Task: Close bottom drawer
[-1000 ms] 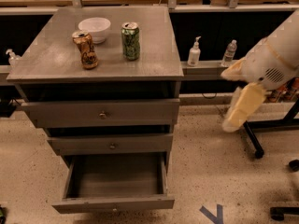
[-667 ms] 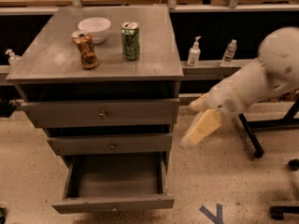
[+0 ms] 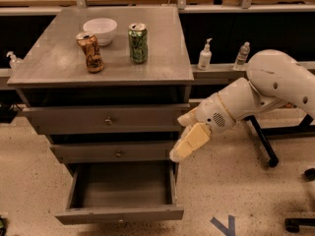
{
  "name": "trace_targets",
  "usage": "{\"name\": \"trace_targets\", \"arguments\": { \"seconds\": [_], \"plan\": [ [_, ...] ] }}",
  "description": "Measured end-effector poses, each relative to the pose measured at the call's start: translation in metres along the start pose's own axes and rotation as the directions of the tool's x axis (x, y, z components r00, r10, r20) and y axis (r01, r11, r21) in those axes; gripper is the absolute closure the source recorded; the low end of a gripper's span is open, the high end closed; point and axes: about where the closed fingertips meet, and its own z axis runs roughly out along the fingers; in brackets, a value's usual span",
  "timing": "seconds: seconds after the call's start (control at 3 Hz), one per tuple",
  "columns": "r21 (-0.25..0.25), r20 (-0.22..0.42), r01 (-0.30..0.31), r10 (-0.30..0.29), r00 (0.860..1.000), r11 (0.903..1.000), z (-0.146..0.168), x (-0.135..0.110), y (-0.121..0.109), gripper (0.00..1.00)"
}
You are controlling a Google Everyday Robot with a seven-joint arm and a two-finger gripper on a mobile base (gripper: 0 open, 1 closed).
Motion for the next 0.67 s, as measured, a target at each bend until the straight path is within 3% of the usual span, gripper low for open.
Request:
{"name": "trace_targets", "arguments": {
  "seconds": [0.33,0.67],
  "plan": [
    [-0.079,0.094,-0.034,0.041,0.995,0.9963,0.027,0.02,-0.003,0.0],
    [-0.192,0.305,-0.151,0.205,0.93,0.9698,0.09,0.08,-0.001,0.0]
  ]
}}
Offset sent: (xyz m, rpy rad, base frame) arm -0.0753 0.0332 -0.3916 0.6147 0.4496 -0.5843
